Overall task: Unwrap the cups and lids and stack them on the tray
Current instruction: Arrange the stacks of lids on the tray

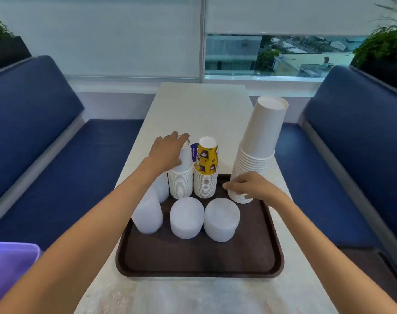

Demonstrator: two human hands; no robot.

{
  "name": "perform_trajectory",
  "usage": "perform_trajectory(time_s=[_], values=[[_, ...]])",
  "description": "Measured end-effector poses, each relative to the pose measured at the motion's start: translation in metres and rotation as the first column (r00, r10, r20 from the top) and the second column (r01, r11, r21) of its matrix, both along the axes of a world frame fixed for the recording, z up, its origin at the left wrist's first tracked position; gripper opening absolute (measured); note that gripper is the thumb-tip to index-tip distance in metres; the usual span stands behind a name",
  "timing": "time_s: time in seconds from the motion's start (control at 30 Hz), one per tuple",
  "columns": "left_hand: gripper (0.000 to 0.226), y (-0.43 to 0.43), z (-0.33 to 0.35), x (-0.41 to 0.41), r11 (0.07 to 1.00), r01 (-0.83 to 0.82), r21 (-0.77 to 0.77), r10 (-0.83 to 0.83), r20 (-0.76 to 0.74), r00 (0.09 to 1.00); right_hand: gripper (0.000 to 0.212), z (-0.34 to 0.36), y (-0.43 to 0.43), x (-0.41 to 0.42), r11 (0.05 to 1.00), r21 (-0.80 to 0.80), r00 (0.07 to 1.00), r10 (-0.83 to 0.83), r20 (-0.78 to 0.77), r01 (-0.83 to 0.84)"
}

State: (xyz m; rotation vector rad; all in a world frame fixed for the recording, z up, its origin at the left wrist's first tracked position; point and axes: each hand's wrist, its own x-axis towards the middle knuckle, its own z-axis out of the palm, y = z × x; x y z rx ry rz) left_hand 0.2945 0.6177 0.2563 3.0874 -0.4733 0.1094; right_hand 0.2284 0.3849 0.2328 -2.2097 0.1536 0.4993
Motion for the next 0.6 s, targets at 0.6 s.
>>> perform_trajectory(time_s=[0.6], values=[[0.078, 0.005, -0.002, -0.002, 0.998, 0.067, 0.002, -0.067, 0.010, 0.998, 0.100, -0.051, -0.041, 0.024, 0.966, 0.074, 0.930, -0.260, 0.259, 0.249]])
